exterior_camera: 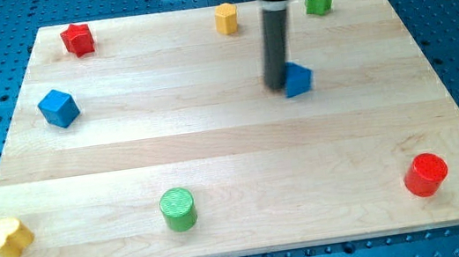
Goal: Place the blue triangle to the center right of the board
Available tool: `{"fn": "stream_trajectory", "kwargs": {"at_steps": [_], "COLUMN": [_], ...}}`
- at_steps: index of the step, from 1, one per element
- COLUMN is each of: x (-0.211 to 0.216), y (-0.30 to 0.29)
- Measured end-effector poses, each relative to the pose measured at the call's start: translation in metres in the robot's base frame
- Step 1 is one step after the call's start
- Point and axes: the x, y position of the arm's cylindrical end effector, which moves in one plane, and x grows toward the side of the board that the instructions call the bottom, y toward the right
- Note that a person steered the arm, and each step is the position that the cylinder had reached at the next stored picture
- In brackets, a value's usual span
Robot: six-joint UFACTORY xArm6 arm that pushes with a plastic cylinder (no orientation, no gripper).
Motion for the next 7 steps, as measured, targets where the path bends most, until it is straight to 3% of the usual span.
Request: {"fn": "stream_trajectory", "kwargs": {"at_steps": [2,4,6,7], "x": [0.001,0.024,0.043,0.049], "y": [0.097,-0.002,0.100,0.072]}}
